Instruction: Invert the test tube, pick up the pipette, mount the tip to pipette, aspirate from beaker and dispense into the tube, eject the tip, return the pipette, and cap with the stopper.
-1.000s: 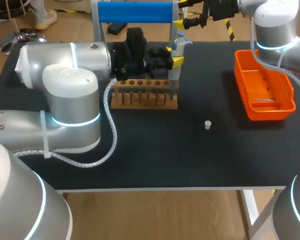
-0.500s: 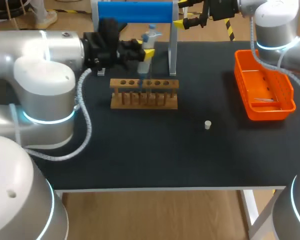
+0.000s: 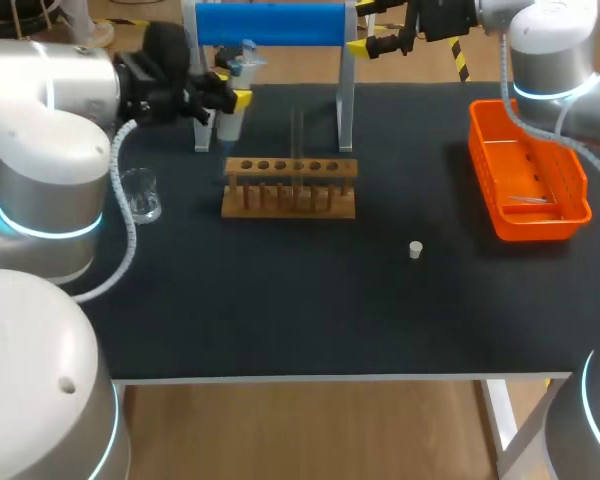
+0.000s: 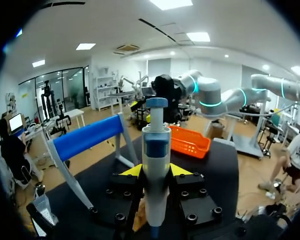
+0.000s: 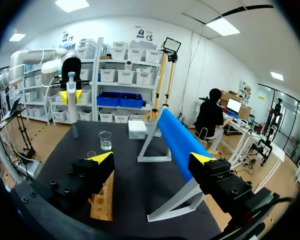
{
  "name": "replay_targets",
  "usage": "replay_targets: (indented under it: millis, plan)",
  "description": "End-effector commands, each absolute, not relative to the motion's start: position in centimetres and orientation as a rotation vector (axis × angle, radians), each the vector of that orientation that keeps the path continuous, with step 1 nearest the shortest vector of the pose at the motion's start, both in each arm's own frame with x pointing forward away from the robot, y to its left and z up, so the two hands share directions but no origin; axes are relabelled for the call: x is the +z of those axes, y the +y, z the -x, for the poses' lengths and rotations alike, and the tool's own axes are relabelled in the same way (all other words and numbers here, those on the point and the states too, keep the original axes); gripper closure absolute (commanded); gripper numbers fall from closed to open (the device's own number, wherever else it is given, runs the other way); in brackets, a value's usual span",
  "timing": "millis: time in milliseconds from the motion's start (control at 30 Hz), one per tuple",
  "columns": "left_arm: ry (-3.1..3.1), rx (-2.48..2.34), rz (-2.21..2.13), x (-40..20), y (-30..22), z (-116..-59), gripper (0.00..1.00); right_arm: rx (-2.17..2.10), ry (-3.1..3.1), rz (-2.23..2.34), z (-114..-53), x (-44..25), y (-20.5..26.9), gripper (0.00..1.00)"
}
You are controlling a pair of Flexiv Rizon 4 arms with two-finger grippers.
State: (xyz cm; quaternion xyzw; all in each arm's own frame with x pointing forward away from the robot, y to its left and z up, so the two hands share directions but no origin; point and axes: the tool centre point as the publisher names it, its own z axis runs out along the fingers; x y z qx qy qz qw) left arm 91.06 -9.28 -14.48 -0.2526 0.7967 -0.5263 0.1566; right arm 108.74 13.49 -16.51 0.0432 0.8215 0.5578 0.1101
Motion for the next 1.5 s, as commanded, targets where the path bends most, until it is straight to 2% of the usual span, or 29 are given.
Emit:
replay_targets:
  millis: [33,767,1500]
  plan:
    - [2.286,-1.418,0.794,-14.4,-9.1,-92.6,1.0,1.638,2.42,-0.124,-108.8,-16.5,13.4,0.0]
    - [2.079,-1.241,1.073,-15.4,-8.1,-101.1,1.0,1.638,2.42,-0.124,-108.8,-16.5,13.4,0.0]
    - [2.076,-1.243,1.076,-15.2,-8.3,-101.4,1.0,1.638,2.42,-0.124,-108.8,-16.5,13.4,0.0]
